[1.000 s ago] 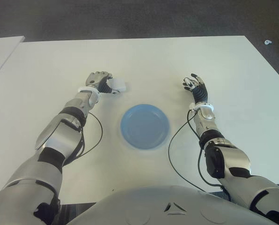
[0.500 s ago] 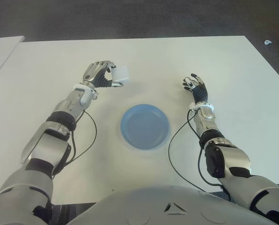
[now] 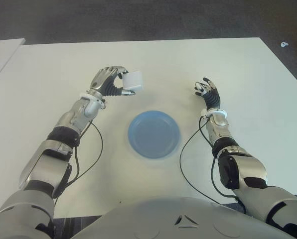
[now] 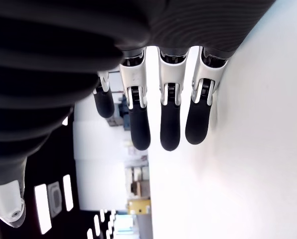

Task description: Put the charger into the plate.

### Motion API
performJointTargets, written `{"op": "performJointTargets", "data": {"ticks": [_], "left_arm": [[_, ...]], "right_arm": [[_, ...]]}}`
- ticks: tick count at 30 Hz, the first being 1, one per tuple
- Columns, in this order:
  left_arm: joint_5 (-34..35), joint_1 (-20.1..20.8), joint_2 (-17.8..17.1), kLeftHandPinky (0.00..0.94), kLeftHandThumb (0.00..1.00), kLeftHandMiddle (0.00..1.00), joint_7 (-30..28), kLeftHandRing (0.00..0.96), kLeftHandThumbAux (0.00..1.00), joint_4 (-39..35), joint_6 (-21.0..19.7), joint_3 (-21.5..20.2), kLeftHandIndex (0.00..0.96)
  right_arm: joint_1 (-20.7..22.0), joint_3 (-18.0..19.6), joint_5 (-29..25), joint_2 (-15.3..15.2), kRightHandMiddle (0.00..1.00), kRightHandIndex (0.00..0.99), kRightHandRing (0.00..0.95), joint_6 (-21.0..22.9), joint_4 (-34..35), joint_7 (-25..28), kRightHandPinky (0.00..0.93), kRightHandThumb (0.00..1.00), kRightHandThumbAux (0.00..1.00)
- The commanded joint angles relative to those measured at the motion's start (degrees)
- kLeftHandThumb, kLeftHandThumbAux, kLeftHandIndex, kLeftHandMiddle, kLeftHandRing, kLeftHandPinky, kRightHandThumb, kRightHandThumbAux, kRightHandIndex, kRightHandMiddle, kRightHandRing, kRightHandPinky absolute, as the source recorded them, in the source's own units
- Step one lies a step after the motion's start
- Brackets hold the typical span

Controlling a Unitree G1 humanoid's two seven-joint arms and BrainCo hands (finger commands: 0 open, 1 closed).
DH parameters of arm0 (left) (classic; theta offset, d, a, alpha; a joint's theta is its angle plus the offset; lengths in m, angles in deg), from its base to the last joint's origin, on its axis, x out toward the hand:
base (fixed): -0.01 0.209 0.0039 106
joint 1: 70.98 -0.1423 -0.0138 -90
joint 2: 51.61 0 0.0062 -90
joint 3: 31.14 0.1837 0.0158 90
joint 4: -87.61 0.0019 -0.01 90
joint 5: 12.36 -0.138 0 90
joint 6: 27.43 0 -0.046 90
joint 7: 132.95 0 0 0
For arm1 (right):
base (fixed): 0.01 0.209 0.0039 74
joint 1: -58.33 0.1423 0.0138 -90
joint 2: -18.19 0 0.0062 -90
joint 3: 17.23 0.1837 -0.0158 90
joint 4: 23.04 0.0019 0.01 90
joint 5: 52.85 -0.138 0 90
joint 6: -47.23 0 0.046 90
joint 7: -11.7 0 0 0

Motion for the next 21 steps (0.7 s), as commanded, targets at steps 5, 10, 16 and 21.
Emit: {"op": "performJointTargets", "data": {"ticks": [5, 10, 16, 21], "left_arm": [[2.9, -8.8, -0.5, 0.861, 0.747, 0.864, -7.1, 0.858, 0.698, -12.6, -0.7, -1.9, 0.443], [2.5, -13.3, -0.5, 0.865, 0.747, 0.866, -9.3, 0.861, 0.698, -15.7, 1.2, -1.0, 0.443], [1.3, -18.5, -0.8, 0.871, 0.747, 0.870, -11.7, 0.866, 0.698, -19.7, 2.6, -0.2, 0.443], [-1.2, -21.4, -0.4, 0.859, 0.747, 0.871, -12.2, 0.868, 0.697, -21.6, 3.1, 0.8, 0.443]], "right_arm": [[-4.3, -2.4, 1.2, 2.6, 0.187, 0.082, 0.184, 4.5, -3.0, 2.4, 0.160, 0.011, 0.596], [-4.4, -3.9, 2.1, 2.6, 0.109, 0.052, 0.111, 3.9, -2.6, 3.8, 0.120, 0.045, 0.592], [-4.2, -4.9, 2.3, 2.5, 0.091, 0.041, 0.094, 4.6, -2.3, 3.5, 0.123, 0.055, 0.578], [-4.1, -5.2, 2.2, 2.5, 0.097, 0.037, 0.098, 4.9, -2.3, 3.4, 0.128, 0.052, 0.569]]}}
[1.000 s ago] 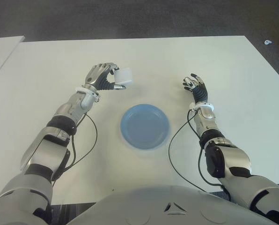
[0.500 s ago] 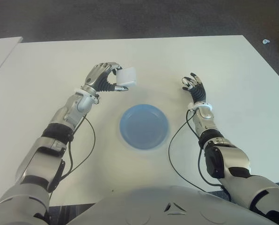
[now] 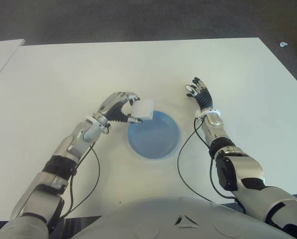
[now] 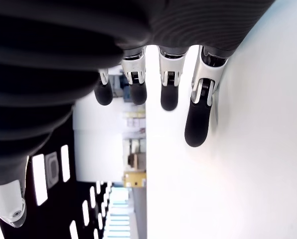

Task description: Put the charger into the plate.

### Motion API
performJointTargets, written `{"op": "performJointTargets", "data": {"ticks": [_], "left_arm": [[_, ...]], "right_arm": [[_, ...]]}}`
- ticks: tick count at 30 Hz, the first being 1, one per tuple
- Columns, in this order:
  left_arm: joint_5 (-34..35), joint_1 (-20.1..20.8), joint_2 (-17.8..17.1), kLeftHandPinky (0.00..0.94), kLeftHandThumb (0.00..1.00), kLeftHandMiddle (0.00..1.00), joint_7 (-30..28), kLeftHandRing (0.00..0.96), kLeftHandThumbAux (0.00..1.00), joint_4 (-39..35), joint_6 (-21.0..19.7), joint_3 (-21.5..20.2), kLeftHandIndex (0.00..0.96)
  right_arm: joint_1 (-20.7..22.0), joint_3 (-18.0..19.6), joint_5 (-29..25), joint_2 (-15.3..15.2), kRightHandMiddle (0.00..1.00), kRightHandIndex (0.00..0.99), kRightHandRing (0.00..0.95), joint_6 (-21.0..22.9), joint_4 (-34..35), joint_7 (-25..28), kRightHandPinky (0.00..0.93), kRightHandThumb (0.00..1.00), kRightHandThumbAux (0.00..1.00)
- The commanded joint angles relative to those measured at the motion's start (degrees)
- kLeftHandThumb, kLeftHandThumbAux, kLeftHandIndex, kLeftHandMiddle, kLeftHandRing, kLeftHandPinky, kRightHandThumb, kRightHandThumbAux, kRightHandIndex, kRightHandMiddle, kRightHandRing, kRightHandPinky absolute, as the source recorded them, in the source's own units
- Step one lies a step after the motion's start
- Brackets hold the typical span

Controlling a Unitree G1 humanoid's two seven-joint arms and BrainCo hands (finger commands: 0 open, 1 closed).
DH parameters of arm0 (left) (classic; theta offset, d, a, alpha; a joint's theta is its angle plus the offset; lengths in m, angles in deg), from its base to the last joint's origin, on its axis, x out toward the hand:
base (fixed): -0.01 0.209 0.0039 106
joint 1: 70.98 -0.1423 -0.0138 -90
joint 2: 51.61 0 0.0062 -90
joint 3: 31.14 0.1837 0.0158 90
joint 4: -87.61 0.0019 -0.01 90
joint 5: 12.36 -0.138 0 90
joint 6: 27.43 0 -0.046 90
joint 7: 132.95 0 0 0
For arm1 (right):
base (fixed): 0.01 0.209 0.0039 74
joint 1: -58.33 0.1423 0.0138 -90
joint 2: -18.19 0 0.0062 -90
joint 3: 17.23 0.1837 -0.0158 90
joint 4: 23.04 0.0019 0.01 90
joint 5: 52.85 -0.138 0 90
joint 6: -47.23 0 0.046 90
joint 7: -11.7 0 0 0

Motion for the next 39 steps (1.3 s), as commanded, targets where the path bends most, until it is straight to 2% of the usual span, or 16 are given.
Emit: {"op": "performJointTargets", "data": {"ticks": [1, 23, 31, 35, 39], "left_arm": [[-2.5, -2.8, -0.1, 0.858, 0.747, 0.872, -1.3, 0.868, 0.697, -1.6, 1.0, 1.7, 0.443], [-7.7, -3.0, 0.7, 0.851, 0.746, 0.868, -0.5, 0.860, 0.698, 5.5, 5.9, 5.5, 0.442], [-13.2, -0.4, 2.1, 0.854, 0.746, 0.871, 5.9, 0.863, 0.698, 14.2, 7.2, 9.0, 0.442], [-12.5, 0.2, 1.8, 0.858, 0.747, 0.870, 6.1, 0.864, 0.698, 15.5, 8.0, 9.6, 0.442], [-9.6, 0.2, 1.9, 0.828, 0.743, 0.854, 3.5, 0.850, 0.697, 16.4, 8.3, 9.4, 0.443]], "right_arm": [[-3.9, -0.9, 0.9, 1.4, 0.100, 0.036, 0.100, 4.9, -2.9, 0.4, 0.129, 0.050, 0.566], [-3.4, -1.1, 0.5, 1.7, 0.143, 0.041, 0.143, 5.5, -3.0, 0.4, 0.158, 0.017, 0.523], [-3.4, -0.9, 0.2, 1.9, 0.172, 0.057, 0.169, 5.3, -3.1, 0.5, 0.176, 0.023, 0.532], [-3.3, -0.7, 0.1, 2.1, 0.181, 0.065, 0.179, 5.2, -3.2, 0.6, 0.190, 0.025, 0.535], [-3.3, -0.6, 0.0, 2.1, 0.189, 0.072, 0.188, 5.2, -3.2, 0.8, 0.198, 0.026, 0.536]]}}
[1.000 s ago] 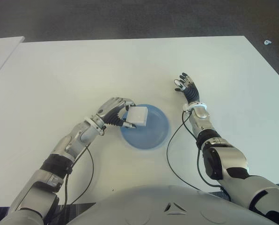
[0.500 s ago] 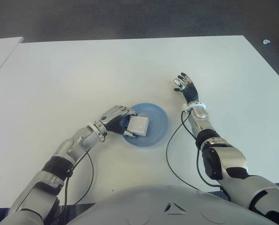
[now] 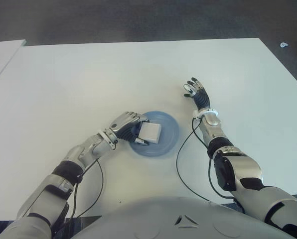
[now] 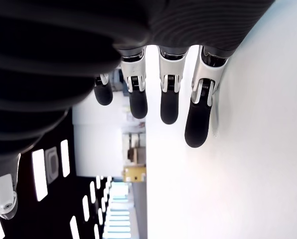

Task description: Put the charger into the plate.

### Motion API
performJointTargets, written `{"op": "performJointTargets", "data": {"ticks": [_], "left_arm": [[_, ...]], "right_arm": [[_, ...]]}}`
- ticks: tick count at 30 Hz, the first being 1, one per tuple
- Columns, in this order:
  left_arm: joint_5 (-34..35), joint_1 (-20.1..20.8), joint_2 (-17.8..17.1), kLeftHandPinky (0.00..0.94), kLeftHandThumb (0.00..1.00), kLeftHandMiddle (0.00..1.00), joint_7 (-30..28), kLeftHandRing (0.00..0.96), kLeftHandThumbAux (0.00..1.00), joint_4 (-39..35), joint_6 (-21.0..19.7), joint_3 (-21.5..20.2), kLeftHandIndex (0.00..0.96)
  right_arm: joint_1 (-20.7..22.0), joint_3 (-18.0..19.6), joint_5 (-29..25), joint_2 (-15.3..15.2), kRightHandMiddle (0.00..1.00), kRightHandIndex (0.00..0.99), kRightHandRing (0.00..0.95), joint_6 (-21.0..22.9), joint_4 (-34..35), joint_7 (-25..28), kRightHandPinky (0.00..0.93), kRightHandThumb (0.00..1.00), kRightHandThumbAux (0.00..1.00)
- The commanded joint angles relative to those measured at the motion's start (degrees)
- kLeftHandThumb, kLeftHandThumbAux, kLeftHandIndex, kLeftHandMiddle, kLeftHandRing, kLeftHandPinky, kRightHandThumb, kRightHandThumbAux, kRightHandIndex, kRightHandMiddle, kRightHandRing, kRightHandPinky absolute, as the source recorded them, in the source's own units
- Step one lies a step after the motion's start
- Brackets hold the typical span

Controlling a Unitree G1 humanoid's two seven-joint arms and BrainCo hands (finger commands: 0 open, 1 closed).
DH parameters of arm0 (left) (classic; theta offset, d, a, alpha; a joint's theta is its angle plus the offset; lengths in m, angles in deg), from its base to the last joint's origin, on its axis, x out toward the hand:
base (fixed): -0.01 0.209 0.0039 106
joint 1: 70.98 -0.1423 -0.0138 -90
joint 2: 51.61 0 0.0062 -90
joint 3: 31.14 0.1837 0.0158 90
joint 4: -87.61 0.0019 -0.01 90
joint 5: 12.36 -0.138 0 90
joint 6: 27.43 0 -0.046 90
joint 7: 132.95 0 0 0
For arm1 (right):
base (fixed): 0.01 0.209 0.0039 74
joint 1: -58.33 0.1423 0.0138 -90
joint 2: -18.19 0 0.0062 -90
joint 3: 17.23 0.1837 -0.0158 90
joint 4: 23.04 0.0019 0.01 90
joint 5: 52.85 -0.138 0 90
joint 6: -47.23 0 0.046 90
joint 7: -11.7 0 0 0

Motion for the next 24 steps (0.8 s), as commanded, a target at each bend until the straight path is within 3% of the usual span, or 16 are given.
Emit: {"op": "performJointTargets", "data": {"ticks": [1, 3, 9, 10, 13, 18, 24], "left_arm": [[1.6, -1.5, -0.3, 0.812, 0.741, 0.844, -4.5, 0.842, 0.695, 2.9, -0.3, 1.2, 0.443], [2.7, -1.5, -0.4, 0.797, 0.735, 0.829, -5.1, 0.831, 0.691, 3.0, 0.3, 1.1, 0.443], [2.3, -1.2, -1.7, 0.614, 0.704, 0.700, -3.0, 0.665, 0.693, 2.5, 3.2, 0.7, 0.426], [1.9, -1.2, -2.1, 0.545, 0.623, 0.635, -2.3, 0.603, 0.611, 2.2, 3.8, 0.5, 0.383], [0.7, -1.0, -2.8, 0.438, 0.508, 0.517, -0.3, 0.496, 0.505, 1.8, 5.2, 0.1, 0.313], [-2.4, -0.6, -3.5, 0.374, 0.417, 0.417, 5.0, 0.413, 0.430, 1.6, 7.0, -0.4, 0.238], [-1.0, -0.6, -4.7, 0.277, 0.355, 0.306, 3.7, 0.306, 0.390, -0.5, 8.0, -1.3, 0.173]], "right_arm": [[-4.0, 0.0, 0.1, 1.2, 0.191, 0.074, 0.190, 5.0, -3.1, 0.5, 0.201, 0.027, 0.536], [-4.0, 0.1, 0.1, 1.2, 0.193, 0.076, 0.193, 4.9, -3.1, 0.5, 0.206, 0.027, 0.535], [-3.9, 0.1, 0.1, 1.4, 0.204, 0.086, 0.209, 4.9, -3.1, 0.5, 0.228, 0.033, 0.542], [-3.9, 0.2, 0.1, 1.4, 0.208, 0.087, 0.213, 4.9, -3.2, 0.5, 0.230, 0.034, 0.543], [-3.9, 0.2, 0.1, 1.5, 0.217, 0.089, 0.222, 4.9, -3.2, 0.5, 0.235, 0.035, 0.546], [-3.9, 0.1, 0.3, 1.6, 0.237, 0.094, 0.242, 4.8, -3.3, 0.4, 0.249, 0.036, 0.550], [-3.9, -0.3, 0.7, 1.6, 0.258, 0.100, 0.263, 4.3, -3.4, 0.6, 0.261, 0.039, 0.550]]}}
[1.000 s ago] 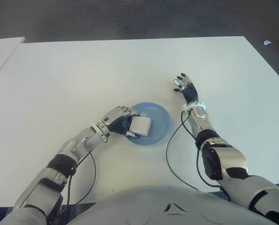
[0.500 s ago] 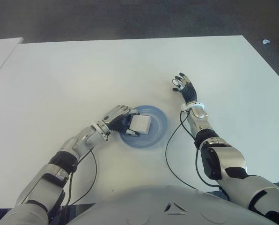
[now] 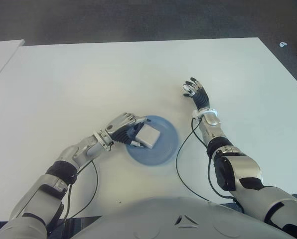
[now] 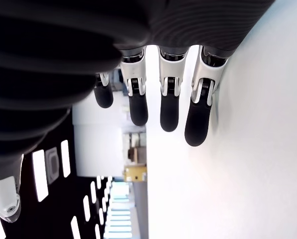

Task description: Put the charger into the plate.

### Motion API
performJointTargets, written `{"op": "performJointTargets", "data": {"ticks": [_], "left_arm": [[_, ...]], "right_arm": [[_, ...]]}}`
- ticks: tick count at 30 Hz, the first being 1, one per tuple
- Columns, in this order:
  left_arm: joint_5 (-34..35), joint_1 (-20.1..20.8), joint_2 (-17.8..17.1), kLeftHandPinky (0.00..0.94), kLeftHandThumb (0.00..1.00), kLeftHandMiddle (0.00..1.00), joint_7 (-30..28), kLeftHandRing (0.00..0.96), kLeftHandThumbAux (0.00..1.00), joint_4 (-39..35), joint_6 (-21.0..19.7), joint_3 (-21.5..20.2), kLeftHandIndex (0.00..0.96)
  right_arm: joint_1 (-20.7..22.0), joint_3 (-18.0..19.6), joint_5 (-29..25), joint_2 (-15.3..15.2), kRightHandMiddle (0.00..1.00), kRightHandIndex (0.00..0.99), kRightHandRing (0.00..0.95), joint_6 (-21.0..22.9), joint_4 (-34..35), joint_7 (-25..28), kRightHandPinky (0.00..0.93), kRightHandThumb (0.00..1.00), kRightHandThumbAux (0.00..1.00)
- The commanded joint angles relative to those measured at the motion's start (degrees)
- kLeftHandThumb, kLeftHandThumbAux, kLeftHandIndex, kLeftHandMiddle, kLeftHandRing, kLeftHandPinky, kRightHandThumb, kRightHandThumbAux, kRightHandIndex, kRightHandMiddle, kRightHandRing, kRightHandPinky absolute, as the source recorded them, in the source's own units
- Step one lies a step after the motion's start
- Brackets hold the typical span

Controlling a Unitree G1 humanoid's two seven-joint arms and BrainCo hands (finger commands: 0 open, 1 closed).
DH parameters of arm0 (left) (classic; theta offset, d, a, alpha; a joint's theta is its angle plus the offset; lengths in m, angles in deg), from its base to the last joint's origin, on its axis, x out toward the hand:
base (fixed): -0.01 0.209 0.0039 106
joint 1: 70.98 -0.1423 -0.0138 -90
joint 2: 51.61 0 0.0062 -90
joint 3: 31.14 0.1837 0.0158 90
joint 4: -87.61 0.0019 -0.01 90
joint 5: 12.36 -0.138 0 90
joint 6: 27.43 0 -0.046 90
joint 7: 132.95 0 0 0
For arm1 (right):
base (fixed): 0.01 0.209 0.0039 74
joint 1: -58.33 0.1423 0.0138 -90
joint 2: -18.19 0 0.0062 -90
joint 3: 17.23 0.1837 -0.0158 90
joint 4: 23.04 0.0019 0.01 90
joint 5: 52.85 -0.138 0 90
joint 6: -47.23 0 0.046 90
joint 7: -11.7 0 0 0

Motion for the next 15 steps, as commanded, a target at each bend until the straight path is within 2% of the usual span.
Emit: {"op": "performJointTargets", "data": {"ticks": [1, 3, 8, 9, 12, 15], "left_arm": [[0.0, -0.5, -1.7, 0.242, 0.340, 0.279, -1.5, 0.276, 0.388, -1.5, 0.5, -0.7, 0.160], [0.7, -0.6, -2.0, 0.182, 0.318, 0.236, -2.2, 0.226, 0.386, -2.2, 0.7, -1.0, 0.141], [0.7, -1.7, -3.2, 0.132, 0.292, 0.171, -2.2, 0.157, 0.382, -5.4, 1.3, -2.4, 0.122], [0.7, -2.1, -3.6, 0.085, 0.288, 0.140, -2.5, 0.115, 0.377, -6.4, 1.2, -2.8, 0.114], [1.1, -3.3, -4.8, 0.028, 0.284, 0.079, -4.6, 0.041, 0.366, -9.9, 0.0, -3.7, 0.096], [1.8, -4.0, -5.6, 0.009, 0.290, 0.028, -7.8, 0.013, 0.341, -13.0, -1.9, -4.3, 0.069]], "right_arm": [[-4.0, -0.6, 0.7, 1.4, 0.262, 0.101, 0.267, 4.2, -3.3, 0.5, 0.264, 0.039, 0.551], [-4.0, -0.7, 0.8, 1.4, 0.268, 0.103, 0.273, 4.1, -3.3, 0.6, 0.268, 0.037, 0.552], [-4.1, -0.9, 0.9, 1.4, 0.275, 0.105, 0.282, 3.9, -3.3, 0.7, 0.279, 0.043, 0.548], [-4.1, -1.0, 0.9, 1.5, 0.276, 0.104, 0.283, 3.8, -3.3, 0.6, 0.279, 0.045, 0.545], [-4.1, -1.2, 1.0, 1.5, 0.279, 0.102, 0.286, 3.7, -3.2, 0.6, 0.279, 0.051, 0.537], [-4.1, -1.3, 1.1, 1.5, 0.281, 0.097, 0.286, 3.7, -3.1, 0.5, 0.274, 0.056, 0.525]]}}
